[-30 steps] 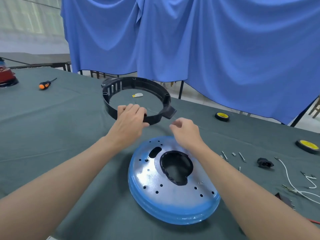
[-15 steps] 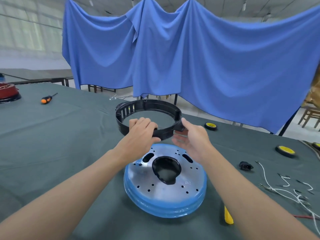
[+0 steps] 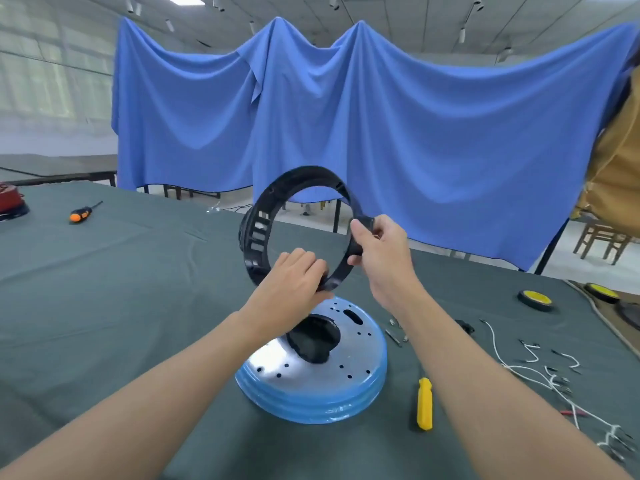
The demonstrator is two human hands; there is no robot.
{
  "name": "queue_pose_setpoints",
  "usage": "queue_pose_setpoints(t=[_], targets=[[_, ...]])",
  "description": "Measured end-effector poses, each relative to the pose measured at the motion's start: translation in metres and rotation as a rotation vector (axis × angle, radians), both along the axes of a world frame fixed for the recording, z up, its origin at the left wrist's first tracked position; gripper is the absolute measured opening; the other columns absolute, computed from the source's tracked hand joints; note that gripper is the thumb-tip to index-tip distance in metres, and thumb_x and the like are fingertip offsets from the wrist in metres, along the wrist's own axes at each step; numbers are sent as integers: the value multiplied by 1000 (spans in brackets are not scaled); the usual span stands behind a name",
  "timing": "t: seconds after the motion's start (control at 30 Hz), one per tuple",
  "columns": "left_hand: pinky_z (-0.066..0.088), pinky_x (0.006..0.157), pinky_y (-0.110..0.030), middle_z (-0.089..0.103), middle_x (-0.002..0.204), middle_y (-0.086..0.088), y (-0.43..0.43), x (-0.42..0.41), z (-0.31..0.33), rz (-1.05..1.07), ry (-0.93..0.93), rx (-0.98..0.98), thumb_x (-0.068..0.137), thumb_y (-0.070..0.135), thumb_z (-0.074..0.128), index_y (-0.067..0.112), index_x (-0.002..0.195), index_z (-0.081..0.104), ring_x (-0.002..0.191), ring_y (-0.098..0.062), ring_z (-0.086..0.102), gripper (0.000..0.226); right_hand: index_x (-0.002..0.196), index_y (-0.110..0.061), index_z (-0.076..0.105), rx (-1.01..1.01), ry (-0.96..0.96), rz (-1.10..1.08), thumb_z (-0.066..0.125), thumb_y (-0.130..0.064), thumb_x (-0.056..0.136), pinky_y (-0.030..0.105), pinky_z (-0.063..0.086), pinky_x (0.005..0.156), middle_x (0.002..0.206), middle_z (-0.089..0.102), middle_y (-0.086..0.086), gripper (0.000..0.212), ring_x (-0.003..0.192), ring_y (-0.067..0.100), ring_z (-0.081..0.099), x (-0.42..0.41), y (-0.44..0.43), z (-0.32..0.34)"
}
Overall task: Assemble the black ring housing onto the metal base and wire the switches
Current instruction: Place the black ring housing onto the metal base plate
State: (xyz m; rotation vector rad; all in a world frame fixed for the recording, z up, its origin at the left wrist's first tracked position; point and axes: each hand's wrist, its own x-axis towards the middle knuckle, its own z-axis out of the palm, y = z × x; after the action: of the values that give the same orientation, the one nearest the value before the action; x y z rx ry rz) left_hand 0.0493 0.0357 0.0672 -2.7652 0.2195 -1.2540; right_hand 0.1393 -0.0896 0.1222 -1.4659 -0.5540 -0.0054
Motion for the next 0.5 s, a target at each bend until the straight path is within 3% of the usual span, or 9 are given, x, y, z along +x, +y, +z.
queue_pose_setpoints(t=[0.1,0.2,0.3,0.37,0.4,0.5], targets=[[50,66,-42,63,80,-10,-1,2,1,0,-16,-14,78,31,82,1,85,66,74,-33,59,34,73,-16,37,-140,-275,-56,54,-22,96,18,39,48,66,46,2,30,46,15,53,-6,-5,-4],[44,74,-39,65,83,-8,10,0,4,-7,-118,-219,92,31,64,3,86,67,80,-29,57,29,73,-18,35,-182,-514,-125,56,-18,96,22,37,52,67,45,3,31,56,19,48,-4,-11,-14],[36,70,-32,59,80,-3,31,-2,8,121,-210,-769,101,22,49,6,81,58,80,-23,50,27,75,-21,36,-185,-815,-186,58,-12,94,16,31,58,70,37,-10,30,62,9,33,-3,-16,-24],[37,67,-29,62,86,-1,49,0,13,241,-224,-1220,103,31,42,11,85,53,82,-22,52,29,75,-11,43,-213,-1000,-209,59,-8,92,21,32,58,73,39,-6,23,65,13,33,0,-19,-32],[42,72,-31,65,96,-4,56,2,17,252,-206,-1430,103,37,40,12,91,53,87,-23,55,30,74,-5,47,-234,-1070,-211,59,-7,92,27,35,57,74,41,-4,22,66,17,35,2,-20,-35],[48,80,-36,65,108,-13,72,7,24,70,-135,-1905,103,49,36,7,111,55,96,-25,60,47,75,-1,54,-297,-1244,-230,60,-7,91,38,45,49,81,55,3,19,70,25,47,4,-23,-51]])
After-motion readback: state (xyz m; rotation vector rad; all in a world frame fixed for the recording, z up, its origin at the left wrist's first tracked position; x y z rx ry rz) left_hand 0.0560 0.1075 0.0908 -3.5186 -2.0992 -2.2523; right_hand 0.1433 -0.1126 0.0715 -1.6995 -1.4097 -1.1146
